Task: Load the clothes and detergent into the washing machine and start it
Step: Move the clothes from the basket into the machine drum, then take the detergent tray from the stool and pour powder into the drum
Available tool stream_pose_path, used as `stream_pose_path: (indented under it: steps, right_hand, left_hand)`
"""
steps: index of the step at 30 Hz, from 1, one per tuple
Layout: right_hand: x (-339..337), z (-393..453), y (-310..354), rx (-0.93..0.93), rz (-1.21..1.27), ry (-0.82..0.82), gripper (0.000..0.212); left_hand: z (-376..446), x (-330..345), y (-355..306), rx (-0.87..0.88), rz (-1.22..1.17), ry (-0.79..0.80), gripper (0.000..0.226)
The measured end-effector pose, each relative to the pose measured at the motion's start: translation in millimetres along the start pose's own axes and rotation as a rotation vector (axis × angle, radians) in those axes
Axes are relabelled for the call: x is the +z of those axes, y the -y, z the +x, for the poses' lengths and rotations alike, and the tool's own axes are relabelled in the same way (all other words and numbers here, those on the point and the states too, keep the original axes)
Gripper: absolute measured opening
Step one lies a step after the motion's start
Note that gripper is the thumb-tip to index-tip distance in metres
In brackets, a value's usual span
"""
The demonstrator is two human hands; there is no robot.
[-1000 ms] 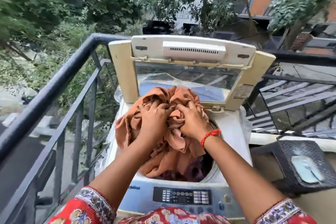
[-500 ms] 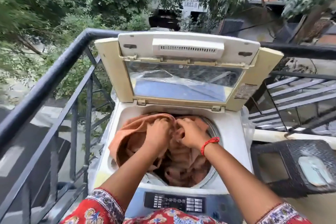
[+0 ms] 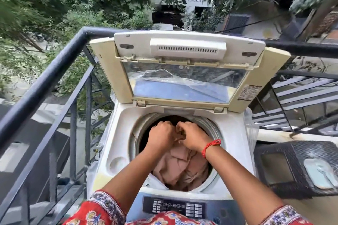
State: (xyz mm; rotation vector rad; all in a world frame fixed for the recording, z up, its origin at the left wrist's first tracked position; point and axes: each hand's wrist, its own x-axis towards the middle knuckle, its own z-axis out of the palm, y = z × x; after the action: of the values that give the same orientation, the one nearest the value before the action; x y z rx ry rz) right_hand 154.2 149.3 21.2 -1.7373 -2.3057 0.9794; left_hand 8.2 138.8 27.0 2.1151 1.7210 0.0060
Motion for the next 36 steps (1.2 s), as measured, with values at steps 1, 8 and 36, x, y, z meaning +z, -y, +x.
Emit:
stream_pose_path:
  steps: [1, 8, 36]
  right_hand:
    - [1, 0, 0, -0.005, -0.009, -0.009, 0.028]
    - [-6, 5, 3, -0.023, -0.027, -0.059, 0.031]
    - [-231, 15, 93, -0.220, -0.242, -0.756, 0.033]
  left_hand:
    - [0, 0, 0, 0.002, 0.017, -0.004, 0.033]
    - [2, 0, 4, 0.038, -0.036, -0.088, 0.057]
    - [42, -230, -46, 0.286, 0.050, -0.785, 0.046]
